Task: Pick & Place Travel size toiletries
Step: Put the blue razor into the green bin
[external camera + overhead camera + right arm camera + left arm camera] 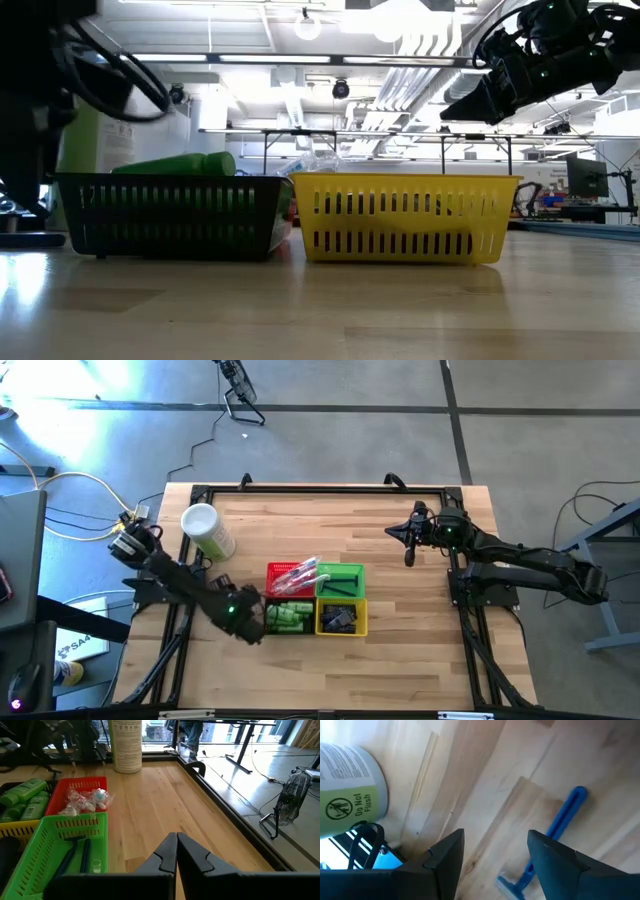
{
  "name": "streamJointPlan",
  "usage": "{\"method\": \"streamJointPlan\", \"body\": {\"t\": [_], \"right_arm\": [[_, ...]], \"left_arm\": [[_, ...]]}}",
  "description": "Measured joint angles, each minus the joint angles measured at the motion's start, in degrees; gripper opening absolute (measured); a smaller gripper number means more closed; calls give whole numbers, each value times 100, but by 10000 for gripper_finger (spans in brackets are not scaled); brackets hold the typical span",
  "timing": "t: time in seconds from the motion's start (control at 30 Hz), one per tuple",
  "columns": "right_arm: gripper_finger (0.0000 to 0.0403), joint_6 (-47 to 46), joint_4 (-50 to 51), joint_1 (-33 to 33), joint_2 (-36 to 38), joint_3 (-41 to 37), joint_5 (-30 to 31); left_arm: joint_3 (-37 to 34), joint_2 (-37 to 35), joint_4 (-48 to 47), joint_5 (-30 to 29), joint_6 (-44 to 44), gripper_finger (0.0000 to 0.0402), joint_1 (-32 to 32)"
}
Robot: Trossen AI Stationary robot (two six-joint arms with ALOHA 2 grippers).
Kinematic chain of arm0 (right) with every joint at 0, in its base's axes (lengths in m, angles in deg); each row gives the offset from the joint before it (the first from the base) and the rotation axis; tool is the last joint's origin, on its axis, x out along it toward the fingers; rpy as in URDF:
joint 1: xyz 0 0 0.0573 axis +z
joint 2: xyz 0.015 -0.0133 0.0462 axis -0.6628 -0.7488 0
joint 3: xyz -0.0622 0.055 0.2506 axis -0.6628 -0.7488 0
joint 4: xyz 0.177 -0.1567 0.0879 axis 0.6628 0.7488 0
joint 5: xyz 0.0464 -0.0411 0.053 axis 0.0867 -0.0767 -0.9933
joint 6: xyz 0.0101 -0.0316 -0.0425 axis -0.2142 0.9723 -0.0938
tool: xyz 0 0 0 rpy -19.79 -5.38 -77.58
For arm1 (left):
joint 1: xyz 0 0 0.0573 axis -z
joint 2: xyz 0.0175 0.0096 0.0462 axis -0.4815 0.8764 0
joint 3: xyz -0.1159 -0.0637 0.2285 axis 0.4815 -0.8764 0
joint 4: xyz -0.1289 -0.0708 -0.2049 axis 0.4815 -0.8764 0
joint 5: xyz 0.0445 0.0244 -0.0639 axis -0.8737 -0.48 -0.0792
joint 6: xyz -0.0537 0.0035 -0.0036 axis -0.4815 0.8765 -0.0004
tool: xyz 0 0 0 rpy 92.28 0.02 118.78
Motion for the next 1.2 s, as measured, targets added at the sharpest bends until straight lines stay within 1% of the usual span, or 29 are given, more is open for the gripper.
{"method": "streamJointPlan", "body": {"t": [0.2,0.37,0.47,0.53,0.63,0.77,0.83,0.9,0.97,1.03,1.1,1.2], "right_arm": [[3,2,24,1,0,0,0],[3,4,26,1,0,0,0],[3,4,24,1,0,0,0],[3,6,24,1,0,0,0],[3,7,24,1,0,0,0],[3,28,22,0,0,0,0],[3,28,22,0,-1,0,0],[3,30,22,1,-1,0,0],[3,30,20,2,-1,0,0],[3,31,20,1,0,0,0],[3,26,19,2,0,0,0],[3,24,20,2,0,0,0]], "left_arm": [[-130,0,184,615,510,205,-416],[-130,0,194,645,518,188,-451],[-130,0,284,667,479,187,-438],[-130,0,318,930,435,187,-438],[-130,0,448,1412,107,187,-438],[-128,0,698,1880,-137,187,-438],[-128,0,731,2147,-44,187,-438],[-128,0,679,2314,303,187,-438],[-128,0,662,2453,443,187,-438],[-128,2,702,2537,455,187,-438],[-128,2,717,2452,616,187,-429],[-128,2,777,1860,960,187,-440]]}}
